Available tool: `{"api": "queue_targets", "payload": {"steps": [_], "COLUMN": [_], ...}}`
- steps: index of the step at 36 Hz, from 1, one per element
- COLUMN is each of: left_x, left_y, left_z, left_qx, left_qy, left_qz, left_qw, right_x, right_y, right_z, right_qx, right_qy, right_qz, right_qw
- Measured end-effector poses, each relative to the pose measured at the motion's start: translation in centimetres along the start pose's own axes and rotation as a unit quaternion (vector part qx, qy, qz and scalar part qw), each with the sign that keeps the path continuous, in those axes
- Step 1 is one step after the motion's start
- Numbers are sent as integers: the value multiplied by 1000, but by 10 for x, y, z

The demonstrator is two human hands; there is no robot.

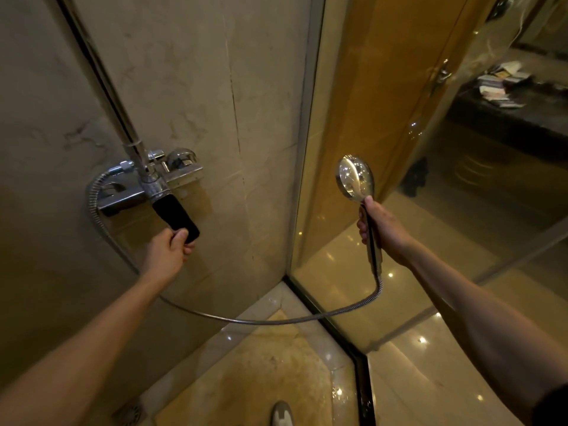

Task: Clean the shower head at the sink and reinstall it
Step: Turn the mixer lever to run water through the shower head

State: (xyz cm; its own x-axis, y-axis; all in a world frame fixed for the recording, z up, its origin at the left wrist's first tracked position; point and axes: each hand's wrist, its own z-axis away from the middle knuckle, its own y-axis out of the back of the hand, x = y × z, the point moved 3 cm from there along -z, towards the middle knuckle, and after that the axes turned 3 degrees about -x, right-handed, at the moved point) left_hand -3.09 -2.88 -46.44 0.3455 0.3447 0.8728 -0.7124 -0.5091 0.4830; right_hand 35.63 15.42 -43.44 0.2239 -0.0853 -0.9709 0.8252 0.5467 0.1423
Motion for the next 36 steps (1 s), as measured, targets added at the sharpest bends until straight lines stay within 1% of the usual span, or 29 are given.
{"api": "queue_targets", "payload": {"steps": [10,21,27,36], "left_x": [4,2,6,7], "left_y": [5,5,3,3], "left_z": [1,1,2,4], "left_qx": [-31,-27,-22,-22], "left_qy": [-4,3,13,15], "left_qz": [-10,-17,-12,-13], "left_qw": [999,999,1000,1000], "right_x": [9,13,16,18], "right_y": [-2,2,7,3], "right_z": [-19,-22,-23,-29], "right_qx": [-12,-27,-52,-46], "right_qy": [-1,-3,-11,-26], "right_qz": [20,10,-9,-2], "right_qw": [1000,1000,999,999]}}
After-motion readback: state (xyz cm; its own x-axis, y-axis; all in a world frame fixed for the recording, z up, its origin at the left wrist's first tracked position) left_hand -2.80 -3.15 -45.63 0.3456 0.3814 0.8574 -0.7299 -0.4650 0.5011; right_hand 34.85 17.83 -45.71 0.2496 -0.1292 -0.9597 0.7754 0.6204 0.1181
